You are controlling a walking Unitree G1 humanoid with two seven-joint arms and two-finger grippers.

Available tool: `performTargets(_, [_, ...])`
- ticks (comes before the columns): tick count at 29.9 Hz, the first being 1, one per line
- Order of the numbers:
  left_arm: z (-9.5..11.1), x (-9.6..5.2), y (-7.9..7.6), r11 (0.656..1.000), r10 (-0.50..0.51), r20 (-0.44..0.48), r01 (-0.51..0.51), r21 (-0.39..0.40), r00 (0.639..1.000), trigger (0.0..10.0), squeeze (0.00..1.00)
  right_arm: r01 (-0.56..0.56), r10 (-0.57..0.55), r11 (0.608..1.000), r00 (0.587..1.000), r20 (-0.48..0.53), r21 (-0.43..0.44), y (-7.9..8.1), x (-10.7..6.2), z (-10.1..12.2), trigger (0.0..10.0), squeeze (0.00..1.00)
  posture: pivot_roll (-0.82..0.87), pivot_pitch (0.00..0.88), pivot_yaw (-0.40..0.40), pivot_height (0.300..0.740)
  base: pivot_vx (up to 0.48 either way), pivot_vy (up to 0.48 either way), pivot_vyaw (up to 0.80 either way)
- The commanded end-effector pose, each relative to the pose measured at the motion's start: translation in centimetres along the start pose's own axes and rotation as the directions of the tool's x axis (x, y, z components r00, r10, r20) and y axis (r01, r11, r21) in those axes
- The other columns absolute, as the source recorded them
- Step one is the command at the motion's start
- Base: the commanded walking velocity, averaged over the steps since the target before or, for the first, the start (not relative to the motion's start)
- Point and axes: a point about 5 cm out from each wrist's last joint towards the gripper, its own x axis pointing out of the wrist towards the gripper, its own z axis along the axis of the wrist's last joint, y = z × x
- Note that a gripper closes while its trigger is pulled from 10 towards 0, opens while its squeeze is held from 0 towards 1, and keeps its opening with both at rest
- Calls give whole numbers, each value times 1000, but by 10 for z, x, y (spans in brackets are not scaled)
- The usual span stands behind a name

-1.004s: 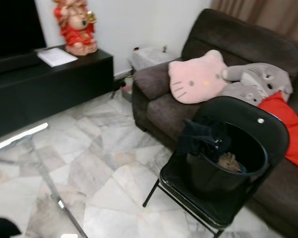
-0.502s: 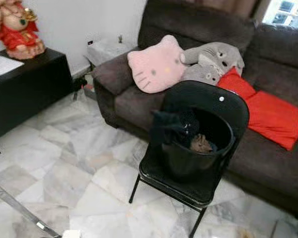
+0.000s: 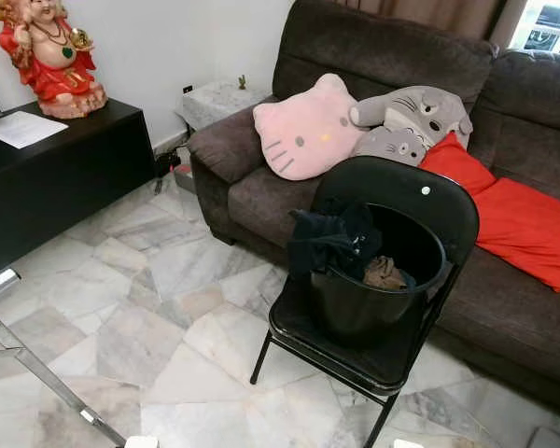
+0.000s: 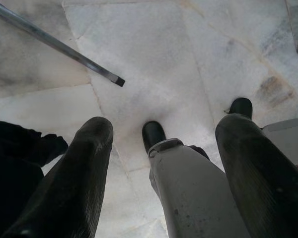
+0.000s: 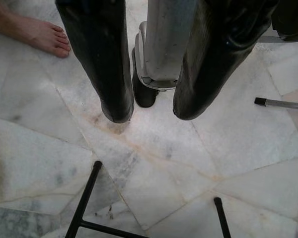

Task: Hang hanger

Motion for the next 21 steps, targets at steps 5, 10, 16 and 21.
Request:
performTargets(5, [-5,-1,1,1000,-1,-19,1,-10,1000,10000,0,4,-4,1000,1000,6,10,-1,0,-1,10000,0,-115,67,-18,740,100,0,0])
performTargets(10, [-5,-1,1,1000,-3,-21,3,-11,1000,10000,0,2,-2,1000,1000,5,5,-1,0,-1,10000,0,-116,69,-19,740,269,0,0])
performTargets(16, [-6,-1,0,1000,-5,-23,5,-10,1000,10000,0,1,-1,1000,1000,4,1,-1,-1,-2,10000,0,-117,70,-19,740,285,0,0])
performTargets(21, [-6,-1,0,1000,-6,-22,6,-10,1000,10000,0,0,0,1000,1000,4,-1,-1,-1,-2,10000,0,-117,73,-20,740,289,0,0])
